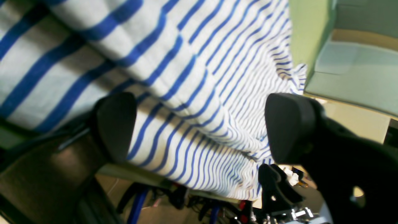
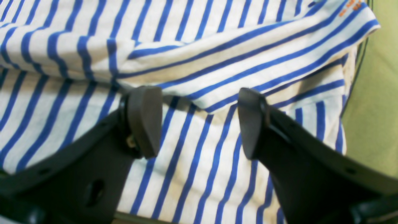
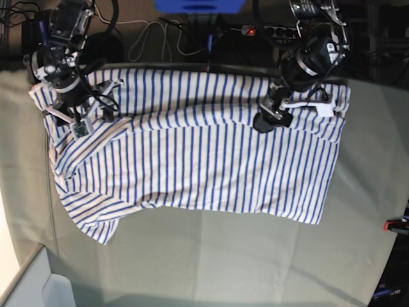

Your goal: Layout the t-shirt on the table in an organized manner, then fold the t-shirt properly

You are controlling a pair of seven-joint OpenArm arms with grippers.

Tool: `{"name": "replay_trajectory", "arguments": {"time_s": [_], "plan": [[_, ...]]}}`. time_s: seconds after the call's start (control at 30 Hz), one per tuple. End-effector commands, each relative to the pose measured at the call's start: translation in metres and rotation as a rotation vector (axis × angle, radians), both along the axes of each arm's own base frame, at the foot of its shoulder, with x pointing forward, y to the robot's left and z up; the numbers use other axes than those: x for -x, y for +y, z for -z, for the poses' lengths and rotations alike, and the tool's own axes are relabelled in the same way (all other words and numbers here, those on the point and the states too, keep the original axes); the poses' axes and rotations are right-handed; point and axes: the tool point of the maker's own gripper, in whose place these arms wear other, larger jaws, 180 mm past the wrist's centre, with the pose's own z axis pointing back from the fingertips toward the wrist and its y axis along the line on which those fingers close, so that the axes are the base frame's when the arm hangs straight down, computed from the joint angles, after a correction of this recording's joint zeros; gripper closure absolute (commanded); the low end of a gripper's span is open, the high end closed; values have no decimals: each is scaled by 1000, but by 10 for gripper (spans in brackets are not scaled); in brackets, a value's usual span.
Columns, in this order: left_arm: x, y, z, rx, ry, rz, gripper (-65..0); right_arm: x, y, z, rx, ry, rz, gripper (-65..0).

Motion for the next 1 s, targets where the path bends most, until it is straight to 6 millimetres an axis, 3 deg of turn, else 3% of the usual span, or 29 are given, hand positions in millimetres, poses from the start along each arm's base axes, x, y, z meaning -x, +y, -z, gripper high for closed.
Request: {"name": "replay_trajectory", "arguments": {"time_s": [0.0, 0.13, 0.33, 0.53, 0.67, 0.8, 0.97], "plan": [[-7, -2, -7, 15, -32, 1, -639, -10, -1, -11, -3, -51, 5, -384], [-18, -4, -6, 26, -41, 0, -639, -10, -1, -11, -3, -51, 5, -384], [-57, -3, -32, 30, -140, -4, -639, -9, -2, -11, -1, -51, 6, -384], [-108, 30, -66, 17, -255, -93, -639, -8, -3, -11, -1, -48, 8, -384], [-122, 57, -81, -15, -302, -137, -639, -7, -3, -10, -1, -45, 8, -384], [-117, 81, -86, -46, -310, -171, -639, -9, -3, -12, 1, -51, 7, -384], [-71, 79, -74, -18, -251, -153, -639, -10, -2, -12, 0, -52, 4, -384]]}}
